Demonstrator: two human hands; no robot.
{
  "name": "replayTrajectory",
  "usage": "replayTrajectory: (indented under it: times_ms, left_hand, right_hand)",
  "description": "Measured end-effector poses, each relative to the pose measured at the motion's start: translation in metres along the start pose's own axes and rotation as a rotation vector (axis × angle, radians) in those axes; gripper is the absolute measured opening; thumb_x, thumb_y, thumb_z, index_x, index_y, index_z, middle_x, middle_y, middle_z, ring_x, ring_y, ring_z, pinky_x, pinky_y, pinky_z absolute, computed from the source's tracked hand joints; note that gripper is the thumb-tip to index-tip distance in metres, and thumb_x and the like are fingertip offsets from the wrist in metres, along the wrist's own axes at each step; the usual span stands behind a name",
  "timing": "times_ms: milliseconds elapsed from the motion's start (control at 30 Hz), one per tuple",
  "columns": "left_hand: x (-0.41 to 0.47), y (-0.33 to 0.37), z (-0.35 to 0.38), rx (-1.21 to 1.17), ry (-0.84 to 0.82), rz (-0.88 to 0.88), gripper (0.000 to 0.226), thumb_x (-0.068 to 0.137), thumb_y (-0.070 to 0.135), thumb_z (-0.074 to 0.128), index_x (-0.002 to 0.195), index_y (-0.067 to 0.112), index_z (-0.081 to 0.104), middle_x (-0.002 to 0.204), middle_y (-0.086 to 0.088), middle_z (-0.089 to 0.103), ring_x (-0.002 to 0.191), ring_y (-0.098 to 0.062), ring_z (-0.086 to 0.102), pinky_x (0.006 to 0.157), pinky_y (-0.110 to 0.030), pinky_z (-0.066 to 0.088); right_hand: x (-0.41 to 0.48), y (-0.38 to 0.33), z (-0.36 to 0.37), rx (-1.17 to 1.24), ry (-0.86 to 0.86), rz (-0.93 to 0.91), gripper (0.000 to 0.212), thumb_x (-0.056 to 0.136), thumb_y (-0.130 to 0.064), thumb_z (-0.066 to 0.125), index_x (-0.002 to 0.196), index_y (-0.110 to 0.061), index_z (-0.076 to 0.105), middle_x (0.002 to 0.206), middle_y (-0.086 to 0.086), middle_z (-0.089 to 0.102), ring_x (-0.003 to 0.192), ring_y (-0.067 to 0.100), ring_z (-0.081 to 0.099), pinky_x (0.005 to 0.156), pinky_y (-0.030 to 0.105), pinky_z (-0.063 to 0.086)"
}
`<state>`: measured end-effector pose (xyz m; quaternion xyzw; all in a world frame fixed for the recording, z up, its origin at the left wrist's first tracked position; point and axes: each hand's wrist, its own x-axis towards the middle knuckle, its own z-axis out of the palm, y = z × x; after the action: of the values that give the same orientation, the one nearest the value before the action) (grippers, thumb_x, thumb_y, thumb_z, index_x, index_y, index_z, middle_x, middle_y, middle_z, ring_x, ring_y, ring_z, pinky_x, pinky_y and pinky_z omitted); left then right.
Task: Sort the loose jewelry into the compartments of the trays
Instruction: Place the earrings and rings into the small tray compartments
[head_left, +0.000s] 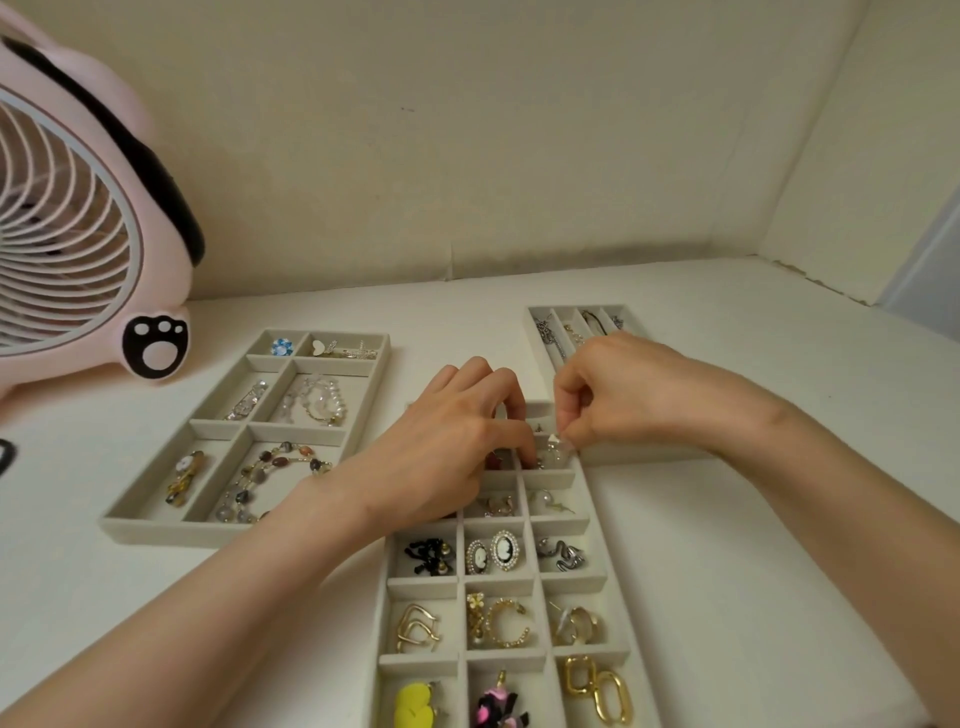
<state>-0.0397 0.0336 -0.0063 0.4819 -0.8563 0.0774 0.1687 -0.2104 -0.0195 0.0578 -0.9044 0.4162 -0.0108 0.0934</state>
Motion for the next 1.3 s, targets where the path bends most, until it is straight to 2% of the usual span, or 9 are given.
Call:
replayTrajectory:
  times_ms: [133, 233, 500, 600, 767, 967, 1133, 1233, 1300]
  left_hand:
    - [0.001, 0.0, 0.001, -0.008, -0.006, 0.007, 0.054, 0.062, -0.005, 0.043, 0.096, 0.029, 0.067, 0.099, 0.001, 0.053, 0.09, -0.016, 0.039, 0.073, -0.028, 0.031]
    - [0.001, 0.0, 0.002, -0.011, -0.002, 0.004, 0.052, 0.061, -0.002, 0.04, 0.094, 0.028, 0.067, 0.098, 0.0, 0.053, 0.089, -0.015, 0.038, 0.072, -0.028, 0.032]
    - [0.001, 0.0, 0.001, -0.015, -0.009, -0.012, 0.051, 0.062, -0.001, 0.037, 0.092, 0.028, 0.066, 0.099, 0.001, 0.053, 0.09, -0.014, 0.036, 0.074, -0.028, 0.031]
    - [0.001, 0.0, 0.001, -0.017, 0.005, -0.006, 0.049, 0.062, -0.001, 0.038, 0.09, 0.028, 0.066, 0.098, 0.0, 0.053, 0.089, -0.015, 0.036, 0.072, -0.029, 0.035]
    - [0.0, 0.001, 0.0, -0.001, 0.014, 0.004, 0.048, 0.063, 0.0, 0.039, 0.091, 0.028, 0.067, 0.098, 0.001, 0.053, 0.089, -0.014, 0.035, 0.073, -0.029, 0.035]
    - [0.001, 0.001, -0.002, -0.029, 0.089, -0.054, 0.049, 0.068, 0.011, 0.024, 0.09, 0.023, 0.065, 0.097, 0.002, 0.053, 0.088, -0.015, 0.038, 0.072, -0.03, 0.037]
    - [0.001, -0.002, -0.003, -0.027, 0.201, -0.154, 0.038, 0.069, 0.004, 0.034, 0.086, 0.019, 0.064, 0.094, 0.003, 0.054, 0.084, -0.011, 0.032, 0.071, -0.027, 0.029]
    - [0.002, -0.002, -0.004, -0.032, 0.219, -0.166, 0.038, 0.069, 0.007, 0.032, 0.083, 0.021, 0.065, 0.093, 0.004, 0.053, 0.084, -0.008, 0.026, 0.07, -0.026, 0.026]
    - [0.002, -0.001, -0.006, -0.034, 0.212, -0.162, 0.035, 0.068, 0.005, 0.036, 0.082, 0.021, 0.064, 0.094, 0.004, 0.053, 0.084, -0.007, 0.025, 0.07, -0.026, 0.025]
  right_hand:
    - [-0.007, 0.006, -0.005, 0.246, -0.067, -0.07, 0.01, 0.071, -0.016, 0.077, 0.066, -0.022, 0.071, 0.052, -0.013, 0.056, 0.054, -0.003, 0.051, 0.054, 0.013, 0.04]
    - [-0.01, 0.007, 0.0, 0.292, -0.107, -0.118, 0.012, 0.071, -0.016, 0.079, 0.066, -0.022, 0.071, 0.051, -0.011, 0.053, 0.051, -0.002, 0.047, 0.051, 0.012, 0.035]
    - [-0.006, 0.008, 0.006, 0.085, -0.048, -0.084, 0.01, 0.074, -0.02, 0.075, 0.069, -0.026, 0.069, 0.049, -0.017, 0.052, 0.054, -0.011, 0.048, 0.053, 0.015, 0.036]
    - [-0.006, 0.005, 0.006, -0.011, -0.024, -0.079, 0.006, 0.075, -0.02, 0.072, 0.073, -0.025, 0.07, 0.053, -0.013, 0.051, 0.054, -0.004, 0.048, 0.054, 0.018, 0.037]
    - [-0.003, -0.004, 0.004, -0.149, -0.004, -0.103, 0.009, 0.076, -0.019, 0.067, 0.071, -0.027, 0.066, 0.059, -0.013, 0.052, 0.057, -0.002, 0.044, 0.05, 0.016, 0.027]
    - [-0.001, -0.014, 0.007, -0.264, 0.02, -0.173, 0.019, 0.079, -0.014, 0.059, 0.067, -0.028, 0.055, 0.059, -0.012, 0.046, 0.064, 0.012, 0.046, 0.048, 0.017, 0.028]
    - [-0.001, -0.017, 0.01, -0.274, 0.016, -0.181, 0.021, 0.083, -0.014, 0.057, 0.069, -0.029, 0.052, 0.061, -0.012, 0.043, 0.069, 0.013, 0.045, 0.048, 0.016, 0.026]
    - [-0.002, -0.018, 0.011, -0.284, 0.035, -0.163, 0.02, 0.083, -0.013, 0.055, 0.07, -0.028, 0.051, 0.071, -0.007, 0.049, 0.073, 0.017, 0.049, 0.055, 0.025, 0.031]
    - [-0.002, -0.02, 0.012, -0.293, 0.057, -0.144, 0.017, 0.082, -0.012, 0.054, 0.073, -0.026, 0.054, 0.076, -0.003, 0.053, 0.078, 0.021, 0.056, 0.062, 0.026, 0.032]
